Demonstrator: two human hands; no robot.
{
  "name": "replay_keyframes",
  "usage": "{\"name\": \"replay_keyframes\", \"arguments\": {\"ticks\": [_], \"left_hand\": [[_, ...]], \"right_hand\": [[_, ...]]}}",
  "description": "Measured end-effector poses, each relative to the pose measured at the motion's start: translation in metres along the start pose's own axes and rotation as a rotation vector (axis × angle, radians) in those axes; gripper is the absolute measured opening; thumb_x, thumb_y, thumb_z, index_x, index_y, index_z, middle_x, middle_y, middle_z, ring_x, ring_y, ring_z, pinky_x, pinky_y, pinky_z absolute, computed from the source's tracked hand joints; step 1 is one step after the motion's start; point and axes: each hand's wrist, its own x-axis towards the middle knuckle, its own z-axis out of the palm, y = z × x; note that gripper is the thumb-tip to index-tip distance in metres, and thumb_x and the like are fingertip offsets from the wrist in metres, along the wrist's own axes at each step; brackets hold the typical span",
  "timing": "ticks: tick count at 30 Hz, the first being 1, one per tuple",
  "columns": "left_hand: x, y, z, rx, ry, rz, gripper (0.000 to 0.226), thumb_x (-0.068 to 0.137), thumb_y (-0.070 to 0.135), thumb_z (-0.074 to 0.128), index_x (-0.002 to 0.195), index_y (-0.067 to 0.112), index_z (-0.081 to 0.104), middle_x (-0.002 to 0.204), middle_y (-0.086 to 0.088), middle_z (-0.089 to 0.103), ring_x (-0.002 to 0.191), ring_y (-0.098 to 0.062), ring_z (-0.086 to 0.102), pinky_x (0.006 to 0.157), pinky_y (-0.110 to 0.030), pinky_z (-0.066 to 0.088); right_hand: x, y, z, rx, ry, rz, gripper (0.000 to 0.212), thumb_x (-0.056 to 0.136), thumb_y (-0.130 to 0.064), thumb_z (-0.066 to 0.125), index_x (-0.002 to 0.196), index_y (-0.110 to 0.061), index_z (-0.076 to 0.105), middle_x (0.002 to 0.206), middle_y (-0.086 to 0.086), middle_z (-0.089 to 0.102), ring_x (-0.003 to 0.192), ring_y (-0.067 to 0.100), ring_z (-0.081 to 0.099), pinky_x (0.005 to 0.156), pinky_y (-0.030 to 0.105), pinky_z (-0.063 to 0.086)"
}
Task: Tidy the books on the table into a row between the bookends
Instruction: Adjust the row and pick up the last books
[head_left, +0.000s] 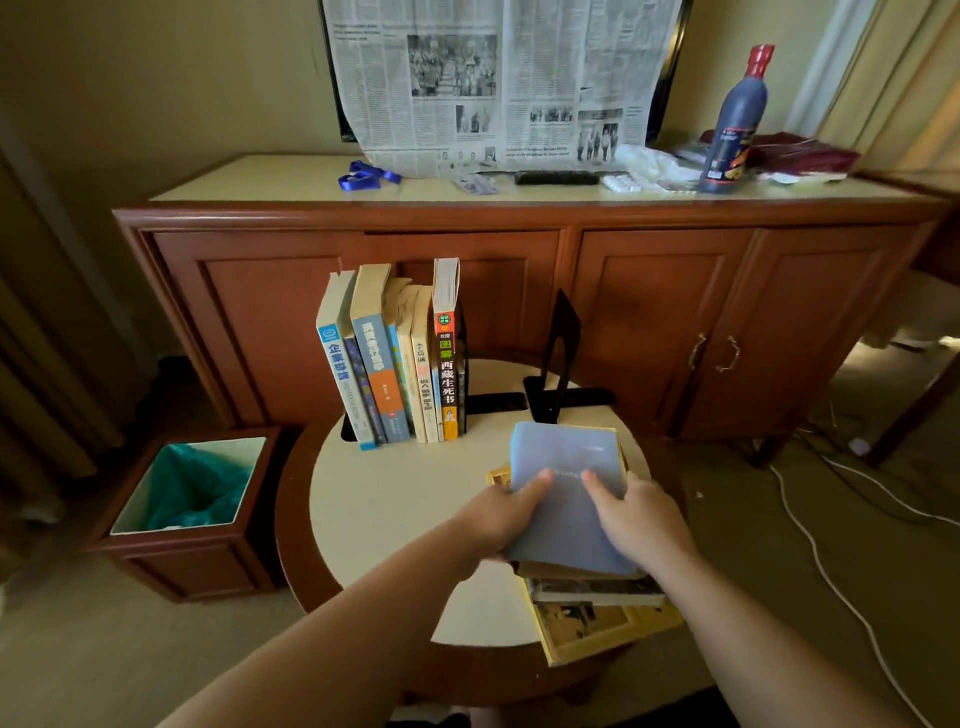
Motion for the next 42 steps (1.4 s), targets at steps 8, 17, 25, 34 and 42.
{"name": "replay_keyframes", "arguments": {"ticks": [8, 17, 25, 34, 42], "left_hand": [[-0.008, -0.021, -0.043, -0.139, 0.262, -0.143, 0.079, 0.090, 0.072, 0.060, 0.138, 0.009, 0.052, 0.115, -0.011, 0.064, 0.101, -0.027, 0.064, 0.083, -0.040, 0.054], [-0.023, -0.077, -0.115, 0.216, 0.473, -0.177, 0.086, 0.090, 0.077, 0.055, 0.135, 0.004, 0.054, 0.103, -0.007, 0.064, 0.090, -0.022, 0.065, 0.073, -0.033, 0.053], [-0.030, -0.065, -0.096, 0.773, 0.699, -0.028, 0.061, 0.102, 0.055, 0.049, 0.147, 0.015, 0.045, 0.138, -0.012, 0.049, 0.126, -0.031, 0.048, 0.104, -0.044, 0.044], [-0.013, -0.019, 0.009, 0.425, 0.174, 0.066, 0.074, 0.094, 0.053, 0.064, 0.147, 0.011, 0.034, 0.131, -0.010, 0.061, 0.116, -0.027, 0.063, 0.087, -0.035, 0.056], [-0.018, -0.004, 0.000, 0.008, 0.368, 0.005, 0.054, 0.081, 0.047, 0.072, 0.119, 0.010, 0.061, 0.112, -0.011, 0.069, 0.098, -0.029, 0.071, 0.086, -0.046, 0.063]], "right_hand": [[-0.029, -0.043, 0.027, -0.208, -0.127, -0.023, 0.081, 0.092, -0.084, 0.006, 0.149, -0.042, 0.046, 0.171, 0.007, 0.007, 0.153, 0.044, 0.006, 0.120, 0.065, 0.010], [-0.023, -0.021, 0.043, -0.278, 0.056, -0.039, 0.118, 0.084, -0.088, 0.043, 0.164, -0.013, 0.001, 0.171, 0.012, 0.006, 0.153, 0.036, 0.019, 0.118, 0.049, 0.032], [-0.015, -0.018, 0.036, -0.137, 0.024, 0.043, 0.130, 0.073, -0.086, 0.065, 0.163, -0.011, 0.008, 0.160, 0.014, 0.033, 0.146, 0.033, 0.037, 0.108, 0.046, 0.045], [-0.017, -0.007, 0.046, 0.023, 0.090, 0.050, 0.072, 0.081, -0.067, 0.072, 0.127, -0.014, 0.056, 0.124, 0.007, 0.061, 0.115, 0.029, 0.059, 0.095, 0.043, 0.053], [-0.022, -0.014, 0.030, 0.373, -0.015, -0.008, 0.069, 0.074, -0.065, 0.078, 0.130, -0.028, 0.058, 0.122, -0.005, 0.064, 0.110, 0.020, 0.063, 0.095, 0.045, 0.055]]}}
